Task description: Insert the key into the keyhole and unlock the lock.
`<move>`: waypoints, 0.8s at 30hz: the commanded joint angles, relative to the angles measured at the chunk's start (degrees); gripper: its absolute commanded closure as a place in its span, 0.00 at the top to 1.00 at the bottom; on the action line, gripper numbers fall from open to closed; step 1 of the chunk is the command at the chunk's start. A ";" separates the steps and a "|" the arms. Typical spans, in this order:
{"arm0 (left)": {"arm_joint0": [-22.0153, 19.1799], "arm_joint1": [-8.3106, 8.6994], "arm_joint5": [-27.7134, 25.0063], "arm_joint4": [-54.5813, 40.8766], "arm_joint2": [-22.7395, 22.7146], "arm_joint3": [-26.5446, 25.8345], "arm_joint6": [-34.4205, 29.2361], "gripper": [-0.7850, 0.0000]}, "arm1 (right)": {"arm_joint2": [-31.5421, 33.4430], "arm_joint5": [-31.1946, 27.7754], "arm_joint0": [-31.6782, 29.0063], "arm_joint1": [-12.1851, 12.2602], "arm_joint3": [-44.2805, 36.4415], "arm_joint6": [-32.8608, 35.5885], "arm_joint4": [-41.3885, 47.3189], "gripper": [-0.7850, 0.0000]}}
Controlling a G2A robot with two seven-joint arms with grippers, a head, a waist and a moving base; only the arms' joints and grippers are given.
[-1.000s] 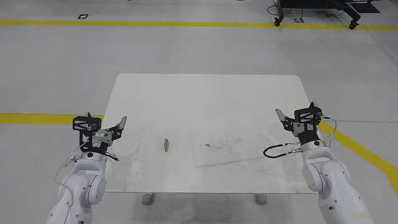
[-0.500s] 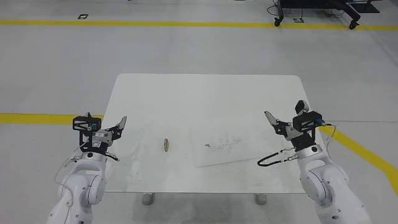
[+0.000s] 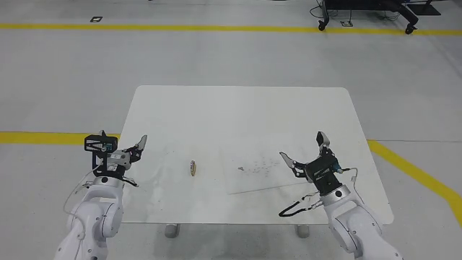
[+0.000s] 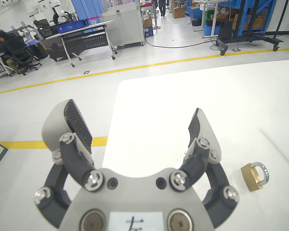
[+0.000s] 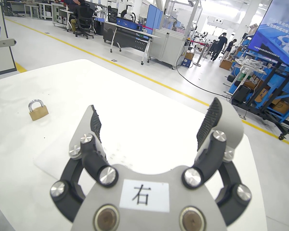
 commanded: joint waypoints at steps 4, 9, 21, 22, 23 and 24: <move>0.00 0.00 0.00 0.00 0.00 0.00 0.00 1.00 | -0.81 -2.09 0.69 -0.02 1.48 0.53 0.84 1.00; 0.00 0.00 0.00 0.00 0.00 0.00 0.00 1.00 | -2.39 -4.05 1.11 -0.27 2.95 -0.86 3.98 1.00; 0.00 0.00 0.00 0.00 0.00 0.00 0.00 1.00 | -13.45 -7.41 7.60 -1.12 3.20 7.51 -3.73 1.00; 0.00 0.00 0.00 0.00 0.00 0.00 0.00 1.00 | -13.97 -6.62 8.21 -1.28 3.56 8.39 -3.29 1.00; 0.00 0.00 0.00 0.00 0.00 0.00 0.00 1.00 | -14.11 -6.33 8.37 -1.33 3.59 8.63 -3.16 1.00; 0.00 0.00 0.00 0.00 0.00 0.00 0.00 1.00 | -14.11 -6.33 8.37 -1.33 3.59 8.63 -3.16 1.00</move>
